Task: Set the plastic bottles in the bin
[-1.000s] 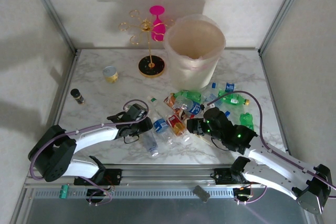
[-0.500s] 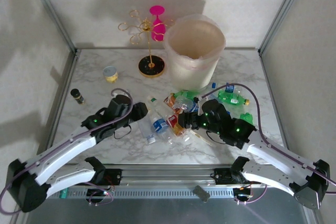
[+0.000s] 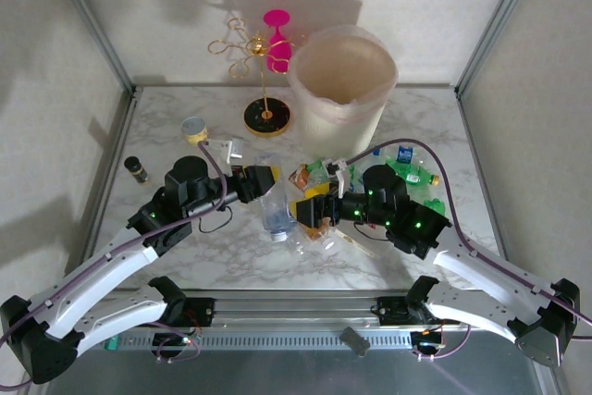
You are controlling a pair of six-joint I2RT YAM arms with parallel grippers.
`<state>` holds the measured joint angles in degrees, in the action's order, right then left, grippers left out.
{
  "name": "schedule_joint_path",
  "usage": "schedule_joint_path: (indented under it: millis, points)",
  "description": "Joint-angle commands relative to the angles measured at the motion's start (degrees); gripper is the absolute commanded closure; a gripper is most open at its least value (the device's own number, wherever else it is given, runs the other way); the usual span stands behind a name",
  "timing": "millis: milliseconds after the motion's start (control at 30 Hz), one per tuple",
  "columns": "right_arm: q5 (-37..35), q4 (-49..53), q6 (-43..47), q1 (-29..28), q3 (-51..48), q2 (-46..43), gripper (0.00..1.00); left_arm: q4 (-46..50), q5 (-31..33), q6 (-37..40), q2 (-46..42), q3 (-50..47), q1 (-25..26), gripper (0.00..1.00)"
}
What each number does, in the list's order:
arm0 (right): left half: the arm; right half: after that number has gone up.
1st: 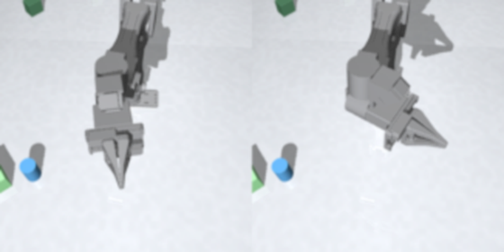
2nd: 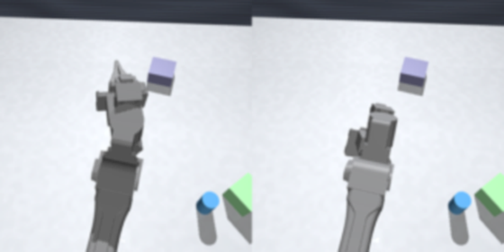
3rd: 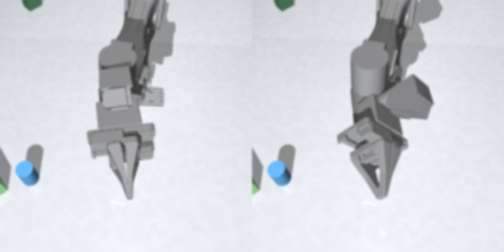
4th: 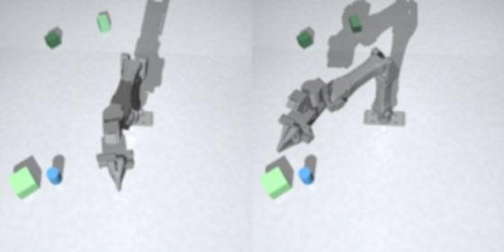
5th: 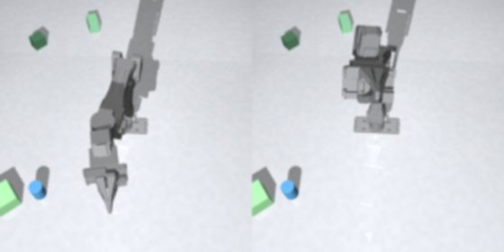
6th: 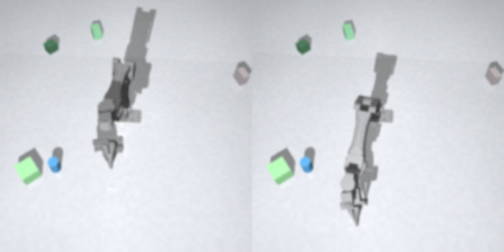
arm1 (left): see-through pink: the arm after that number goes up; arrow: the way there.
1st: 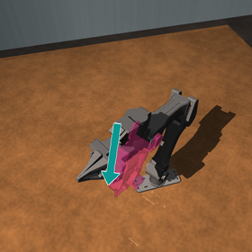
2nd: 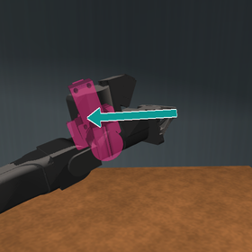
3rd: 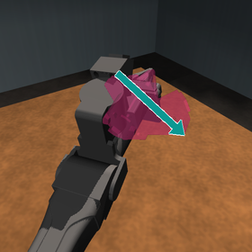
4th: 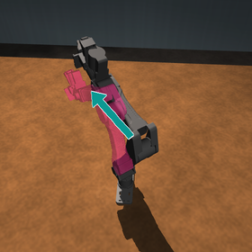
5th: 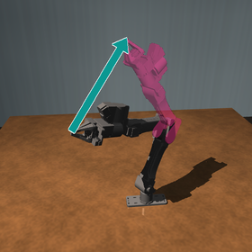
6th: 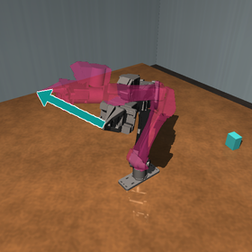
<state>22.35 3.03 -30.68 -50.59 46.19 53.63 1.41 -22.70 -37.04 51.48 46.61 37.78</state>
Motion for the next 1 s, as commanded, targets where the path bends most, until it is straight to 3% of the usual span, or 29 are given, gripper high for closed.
schedule_joint_path:
  millis: [0, 100, 267, 767, 900, 967]
  points:
    - [5.5, -6.0, -1.4, 0.5, 1.3, -0.3, 0.16, -8.6, -6.1, -0.6, -0.7, -0.1, 0.3, 0.63]
    - [6.6, -7.4, -3.2, 0.6, 1.1, 1.6, 0.13, -12.4, -6.7, -2.5, -2.2, -1.5, 1.0, 0.63]
    - [15.5, -22.1, -12.1, 0.7, -1.5, 5.5, 0.09, -16.2, -6.7, -3.7, -3.6, -2.8, 2.0, 0.63]
    - [18.4, -30.7, -16.1, 0.7, -4.8, 6.5, 0.53, -16.3, -4.5, -3.2, -2.6, -2.5, 3.7, 0.61]
    - [16.9, -29.2, -15.3, 0.7, -5.0, 5.1, 0.55, -16.1, -4.3, -3.0, -2.9, -2.3, 4.1, 0.52]
    - [15.1, -26.2, -13.6, 0.7, -4.4, 4.0, 0.55, -14.4, -2.9, -2.4, -3.5, -1.9, 4.1, 0.29]
